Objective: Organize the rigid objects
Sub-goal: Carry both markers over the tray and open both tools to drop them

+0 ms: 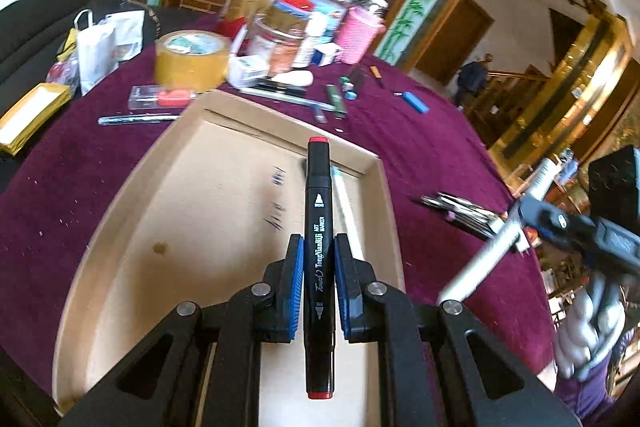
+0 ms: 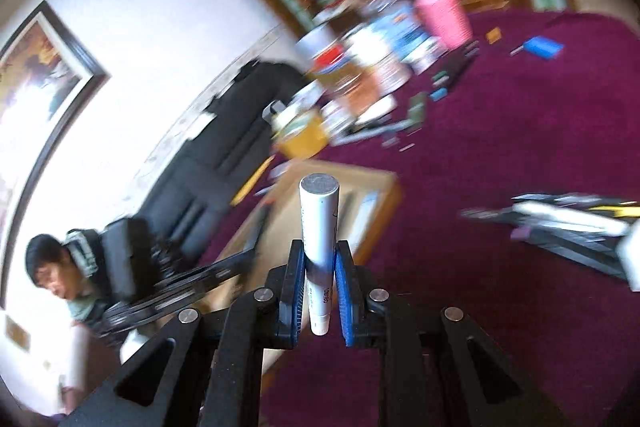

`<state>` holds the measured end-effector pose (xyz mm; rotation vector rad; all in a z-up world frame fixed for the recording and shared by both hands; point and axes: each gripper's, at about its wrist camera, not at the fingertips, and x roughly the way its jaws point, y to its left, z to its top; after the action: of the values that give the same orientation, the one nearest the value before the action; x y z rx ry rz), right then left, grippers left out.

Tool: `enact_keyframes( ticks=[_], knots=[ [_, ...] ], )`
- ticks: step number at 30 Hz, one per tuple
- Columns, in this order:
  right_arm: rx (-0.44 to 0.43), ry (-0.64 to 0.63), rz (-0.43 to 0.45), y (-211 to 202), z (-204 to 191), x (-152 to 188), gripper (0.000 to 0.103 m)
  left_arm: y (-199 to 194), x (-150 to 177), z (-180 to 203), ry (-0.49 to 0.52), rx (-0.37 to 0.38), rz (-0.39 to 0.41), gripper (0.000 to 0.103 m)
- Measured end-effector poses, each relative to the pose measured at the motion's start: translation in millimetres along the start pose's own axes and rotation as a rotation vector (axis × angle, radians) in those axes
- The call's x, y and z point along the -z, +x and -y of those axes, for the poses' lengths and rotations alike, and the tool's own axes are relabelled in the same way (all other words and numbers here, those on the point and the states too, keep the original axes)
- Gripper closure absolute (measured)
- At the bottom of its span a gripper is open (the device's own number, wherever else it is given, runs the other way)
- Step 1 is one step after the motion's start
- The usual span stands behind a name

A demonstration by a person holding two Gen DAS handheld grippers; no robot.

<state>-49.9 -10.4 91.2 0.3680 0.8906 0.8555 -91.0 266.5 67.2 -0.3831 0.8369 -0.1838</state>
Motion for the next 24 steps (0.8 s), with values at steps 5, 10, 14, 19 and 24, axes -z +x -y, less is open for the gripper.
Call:
enact_keyframes(
  ticks=[5,10,14,19,24],
  knots=[
    [-0.043,0.007,-0.142,74.6,-23.5,-5.7,0.086,33.7,-20.2,-23.9,-0.088,0.0,-0.075,0.089],
    [0.022,0.05,-0.206,134.1,-16.6,-20.1,0.086,58.5,-28.8,-30.9,-0.122,-0.028,-0.133,0.089],
    [0.086,0.085,-0.227,167.2,-5.2,-34.6,0.086,61.8,-30.4,-35.0,-0.14,-0.003,-0.134,0.089],
    [0.112,0.131,-0.253,195.8,8.5,-44.4,0.086,51.7,-31.3,-41.6,-0.17,0.034,-0.103,0.082],
    [0.13,0.15,-0.26,207.4,15.0,-41.9,0.085,33.7,-31.0,-43.4,-0.179,0.031,-0.048,0.059]
  ],
)
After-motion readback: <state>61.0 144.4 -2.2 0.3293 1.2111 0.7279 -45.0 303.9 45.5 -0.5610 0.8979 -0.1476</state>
